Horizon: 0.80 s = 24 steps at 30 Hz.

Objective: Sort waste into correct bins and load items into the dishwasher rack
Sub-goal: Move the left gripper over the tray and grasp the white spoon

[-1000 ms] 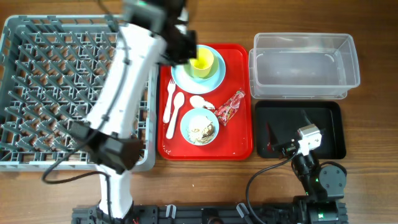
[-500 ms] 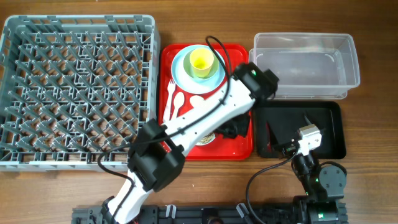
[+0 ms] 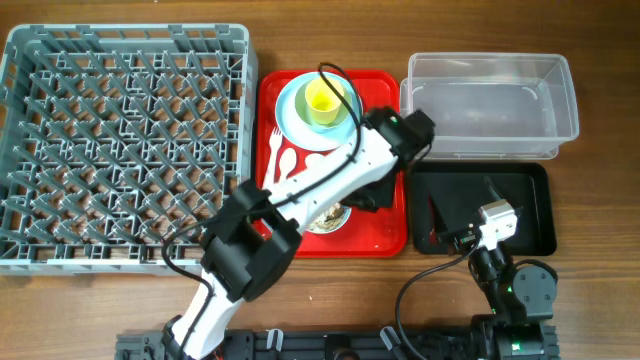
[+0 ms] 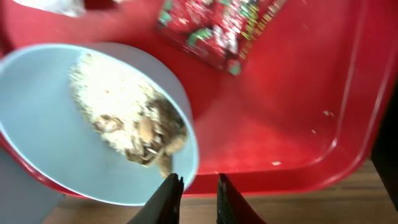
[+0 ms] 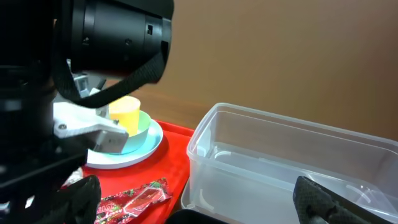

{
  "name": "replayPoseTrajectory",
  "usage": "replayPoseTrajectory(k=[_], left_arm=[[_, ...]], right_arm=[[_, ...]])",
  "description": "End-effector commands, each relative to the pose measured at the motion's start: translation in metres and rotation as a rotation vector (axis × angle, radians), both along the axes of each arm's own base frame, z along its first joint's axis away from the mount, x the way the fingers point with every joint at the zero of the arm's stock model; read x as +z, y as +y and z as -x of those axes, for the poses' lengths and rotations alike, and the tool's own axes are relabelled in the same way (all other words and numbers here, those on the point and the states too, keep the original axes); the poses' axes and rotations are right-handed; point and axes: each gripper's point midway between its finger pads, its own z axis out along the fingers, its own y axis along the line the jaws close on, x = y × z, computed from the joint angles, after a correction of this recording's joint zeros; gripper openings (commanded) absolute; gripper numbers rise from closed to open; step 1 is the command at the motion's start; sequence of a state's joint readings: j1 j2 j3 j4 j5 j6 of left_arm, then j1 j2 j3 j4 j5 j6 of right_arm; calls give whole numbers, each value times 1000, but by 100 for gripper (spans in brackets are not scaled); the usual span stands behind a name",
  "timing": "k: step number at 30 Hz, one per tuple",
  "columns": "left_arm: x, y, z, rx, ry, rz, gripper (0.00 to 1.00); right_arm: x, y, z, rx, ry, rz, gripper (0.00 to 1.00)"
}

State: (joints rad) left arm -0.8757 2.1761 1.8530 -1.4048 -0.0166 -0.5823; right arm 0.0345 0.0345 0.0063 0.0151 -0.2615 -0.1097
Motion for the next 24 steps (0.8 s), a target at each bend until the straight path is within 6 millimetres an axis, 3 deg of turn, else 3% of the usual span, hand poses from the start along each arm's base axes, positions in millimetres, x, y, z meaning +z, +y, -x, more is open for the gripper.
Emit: replayPoseTrajectory(k=[1, 2, 4, 6, 8, 11, 13, 15, 17, 18, 19, 21, 22, 24], left_arm=[[2, 24, -23, 81, -17, -22, 13], [4, 34, -32, 115, -17, -21, 6], [20, 73, -56, 235, -24, -13, 4], [36, 98, -70, 316, -43, 13, 4], [53, 125, -86, 401, -84, 43, 8], [55, 154, -87, 461, -53, 17, 15], [54, 162, -88, 466, -43, 13, 15], [54, 162, -90, 459, -51, 19, 28], [51, 164, -87, 448, -45, -2, 30], [52, 166, -80, 421, -15, -14, 4], [60, 169, -73, 423, -9, -19, 4], [96, 171, -70, 426, -106, 44, 4], [142, 173, -59, 436, -220, 137, 5], [190, 183, -37, 442, -380, 202, 4]], right_arm=[[2, 0, 0, -1, -8, -5, 100], [2, 0, 0, -1, -8, -4, 100], [2, 0, 0, -1, -8, -5, 100], [2, 0, 0, -1, -8, -5, 100], [2, 0, 0, -1, -8, -5, 100], [2, 0, 0, -1, -8, -5, 100], [2, 0, 0, -1, -8, -5, 100], [2, 0, 0, -1, -8, -5, 100], [2, 0, 0, -1, -8, -5, 100], [2, 0, 0, -1, -8, -5, 100], [2, 0, 0, -1, -8, -5, 100], [2, 0, 0, -1, -8, -5, 100], [2, 0, 0, -1, -8, -5, 100], [2, 0, 0, -1, -8, -5, 100]])
